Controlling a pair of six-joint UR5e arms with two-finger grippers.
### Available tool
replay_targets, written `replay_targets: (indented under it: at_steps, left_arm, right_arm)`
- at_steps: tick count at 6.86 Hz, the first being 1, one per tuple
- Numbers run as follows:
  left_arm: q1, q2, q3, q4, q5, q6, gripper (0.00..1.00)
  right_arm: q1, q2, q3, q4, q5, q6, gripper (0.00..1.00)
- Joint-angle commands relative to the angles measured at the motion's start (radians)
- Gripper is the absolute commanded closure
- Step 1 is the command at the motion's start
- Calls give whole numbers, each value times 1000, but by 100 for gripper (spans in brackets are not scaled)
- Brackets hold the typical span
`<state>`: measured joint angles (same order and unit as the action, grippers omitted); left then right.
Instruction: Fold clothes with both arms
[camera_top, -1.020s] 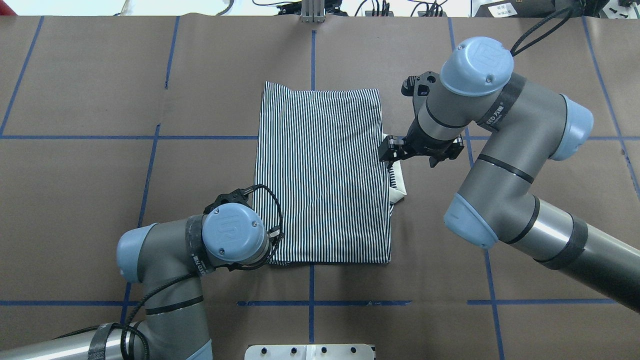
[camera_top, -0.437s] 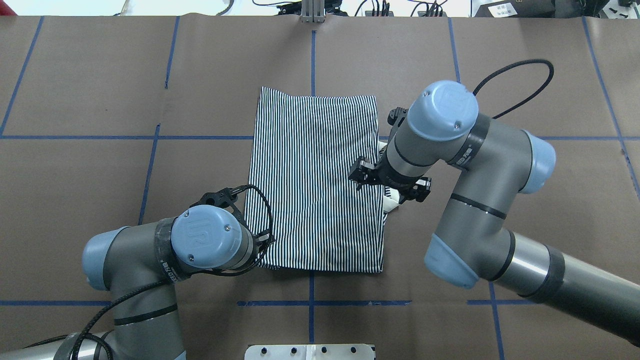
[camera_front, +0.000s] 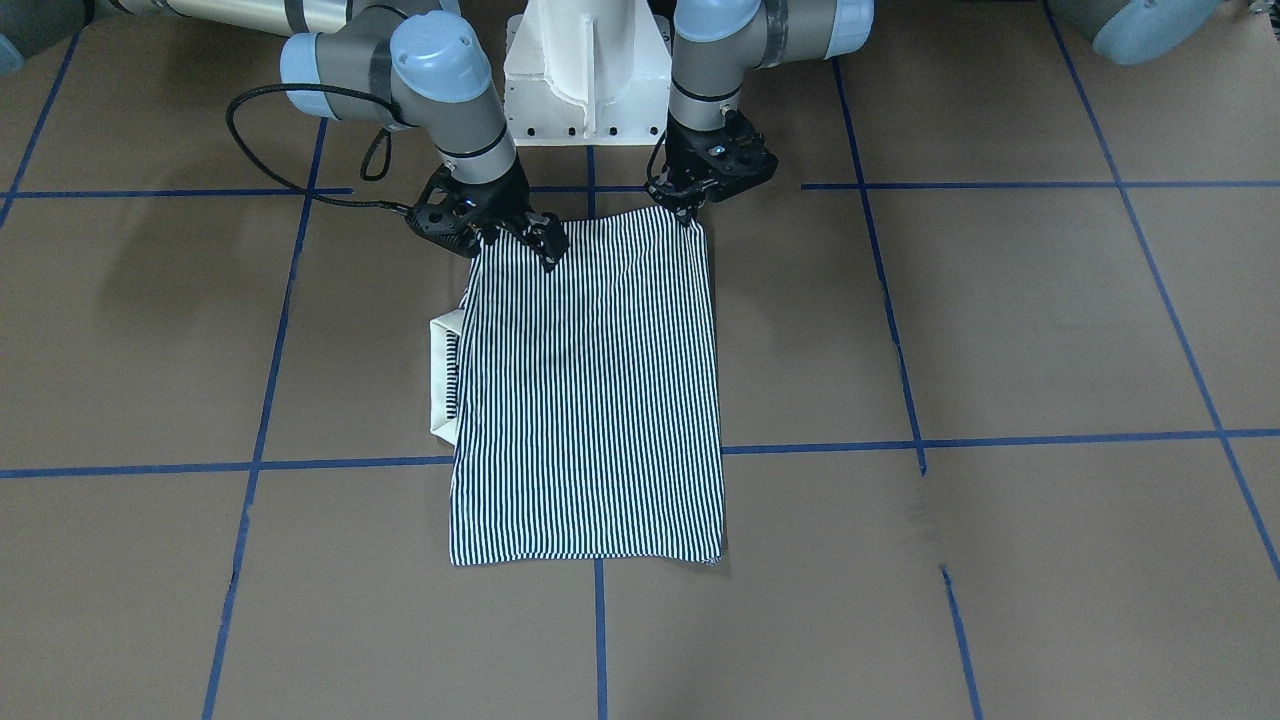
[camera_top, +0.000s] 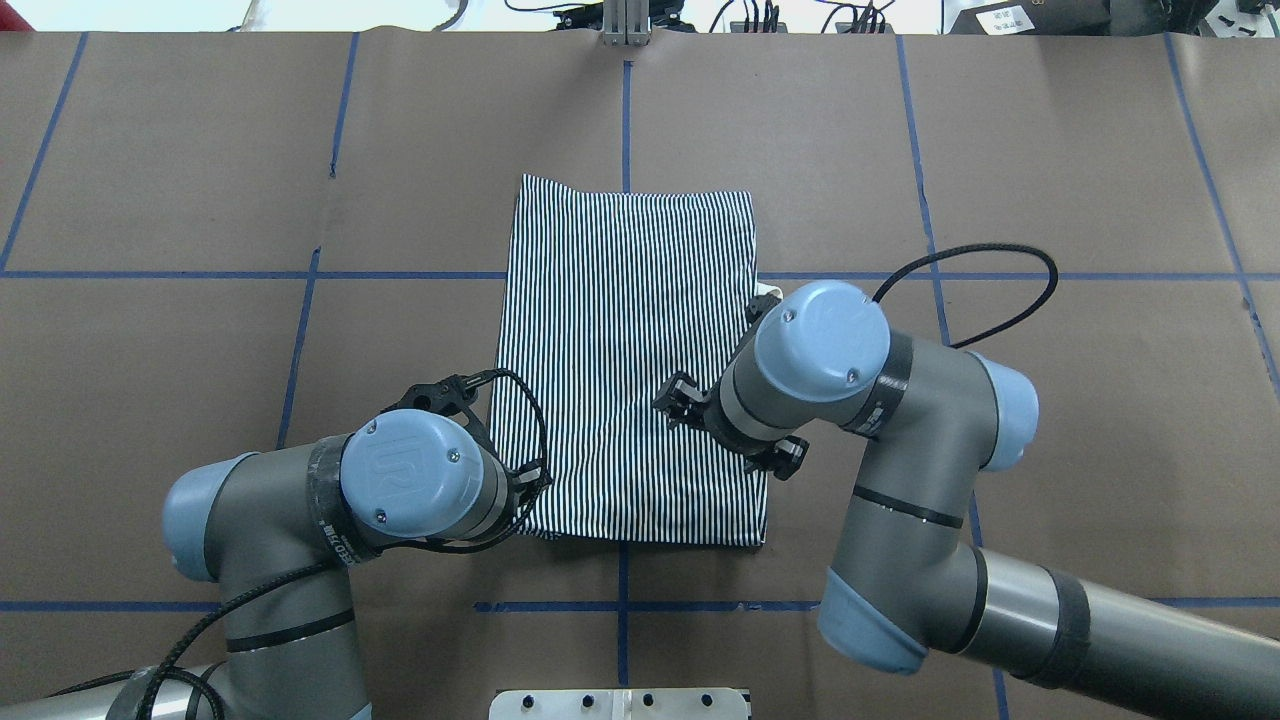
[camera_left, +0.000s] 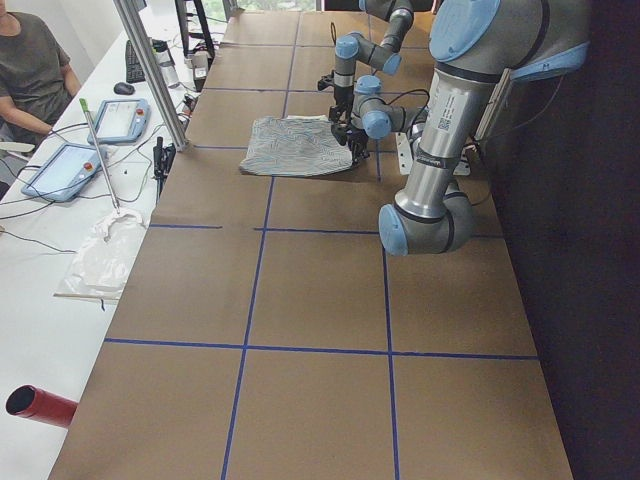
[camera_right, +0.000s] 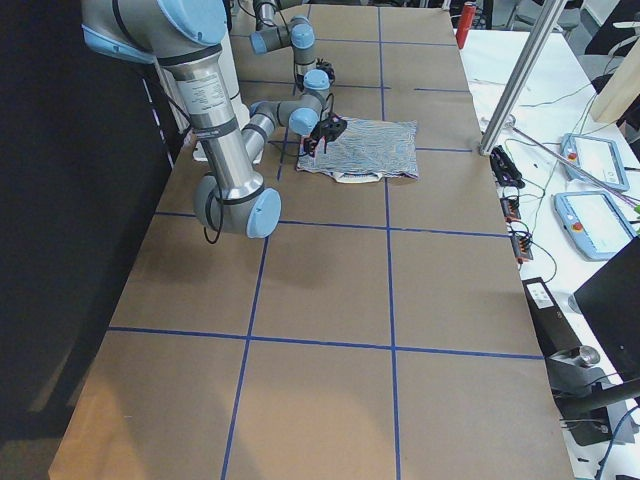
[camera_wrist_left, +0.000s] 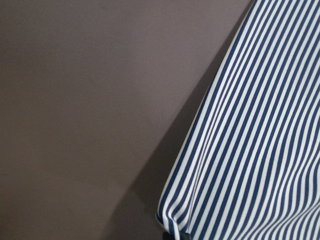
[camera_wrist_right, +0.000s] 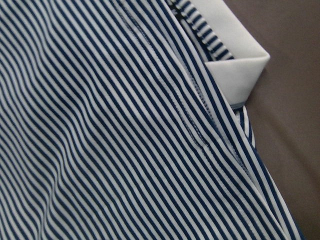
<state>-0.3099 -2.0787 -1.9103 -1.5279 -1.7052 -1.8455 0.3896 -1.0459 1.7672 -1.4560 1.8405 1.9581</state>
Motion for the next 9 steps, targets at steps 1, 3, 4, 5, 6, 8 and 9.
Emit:
replay_targets:
  at_steps: [1, 3, 4, 5, 6, 8, 9]
  left_arm:
    - [2, -6, -1, 0, -1, 0, 100]
    - [0, -3, 0, 0, -1, 0, 100]
    - [0, -3, 1, 0, -1, 0, 100]
    - [0, -4, 1, 0, -2, 0, 100]
    - [0, -4, 1, 0, -2, 0, 100]
    - [0, -3, 1, 0, -1, 0, 100]
    - [0, -3, 1, 0, -1, 0, 100]
  right_arm:
    - [-29, -2, -8, -96, -14, 62, 0]
    - [-32, 0, -17, -101, -36, 35, 0]
    - [-32, 4, -29, -101, -55, -22, 0]
    - [-29, 7, -32, -101, -58, -88, 0]
    - [-29, 6, -35, -99, -55, -117, 0]
    - [-28, 4, -35, -96, -46, -162, 0]
    - [-28, 4, -38, -95, -47, -171, 0]
